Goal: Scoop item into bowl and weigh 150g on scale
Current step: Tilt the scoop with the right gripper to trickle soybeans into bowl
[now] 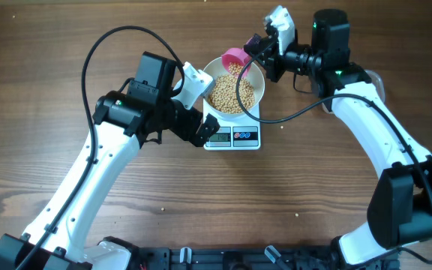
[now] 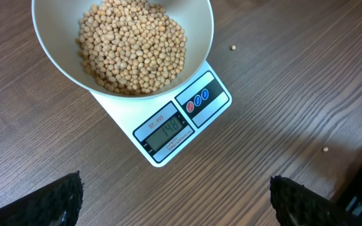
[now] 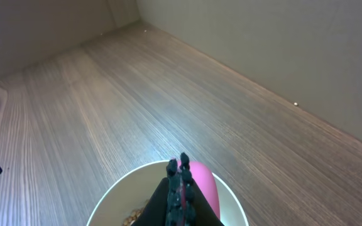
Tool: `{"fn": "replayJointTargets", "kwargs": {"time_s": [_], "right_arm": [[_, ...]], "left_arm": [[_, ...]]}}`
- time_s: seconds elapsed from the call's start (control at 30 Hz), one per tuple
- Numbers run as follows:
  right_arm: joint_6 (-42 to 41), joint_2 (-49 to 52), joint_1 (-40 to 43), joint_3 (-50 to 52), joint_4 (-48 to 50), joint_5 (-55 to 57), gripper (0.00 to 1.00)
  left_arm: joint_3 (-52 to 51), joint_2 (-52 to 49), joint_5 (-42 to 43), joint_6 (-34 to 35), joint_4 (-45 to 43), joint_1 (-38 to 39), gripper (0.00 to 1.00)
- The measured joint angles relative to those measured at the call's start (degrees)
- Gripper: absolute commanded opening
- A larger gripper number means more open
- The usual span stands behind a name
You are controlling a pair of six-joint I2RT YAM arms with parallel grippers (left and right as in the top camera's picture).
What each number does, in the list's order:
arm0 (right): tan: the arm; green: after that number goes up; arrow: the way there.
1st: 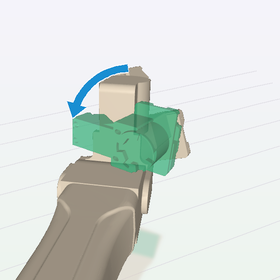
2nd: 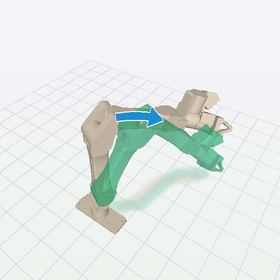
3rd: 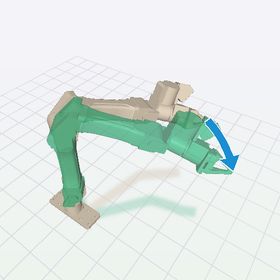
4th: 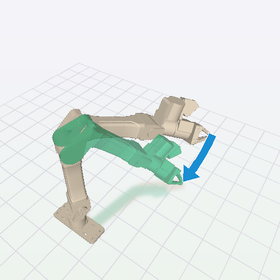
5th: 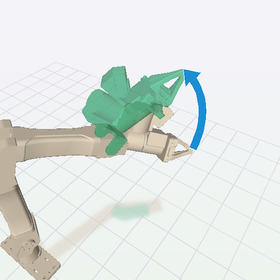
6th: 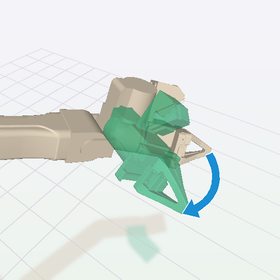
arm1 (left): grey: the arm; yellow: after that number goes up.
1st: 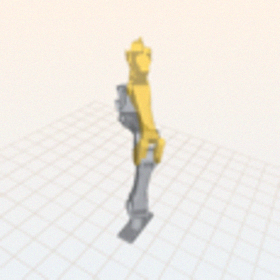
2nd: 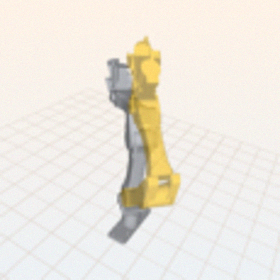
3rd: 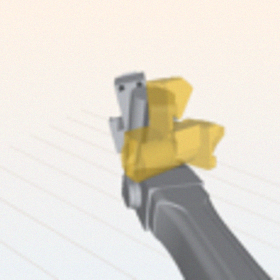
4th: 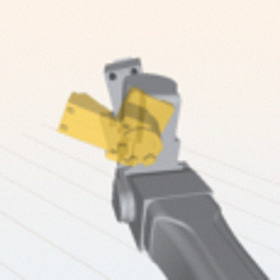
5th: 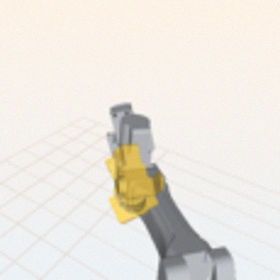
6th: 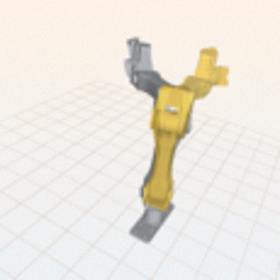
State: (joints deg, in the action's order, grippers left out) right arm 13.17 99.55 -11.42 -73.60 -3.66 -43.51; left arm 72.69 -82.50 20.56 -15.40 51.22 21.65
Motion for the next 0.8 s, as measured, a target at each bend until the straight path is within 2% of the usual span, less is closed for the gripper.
{"fn": "replayJointTargets", "kwargs": {"time_s": [0.13,0.8], "right_arm": [[1.88,0.00,0.04,0.00,-0.31,-3.96,0.04],[1.97,0.00,0.04,0.00,-1.11,-2.43,0.04]], "left_arm": [[0.00,0.00,0.00,0.00,0.00,0.00,1.00],[0.00,0.00,0.00,0.00,-0.02,0.00,1.00]]}}
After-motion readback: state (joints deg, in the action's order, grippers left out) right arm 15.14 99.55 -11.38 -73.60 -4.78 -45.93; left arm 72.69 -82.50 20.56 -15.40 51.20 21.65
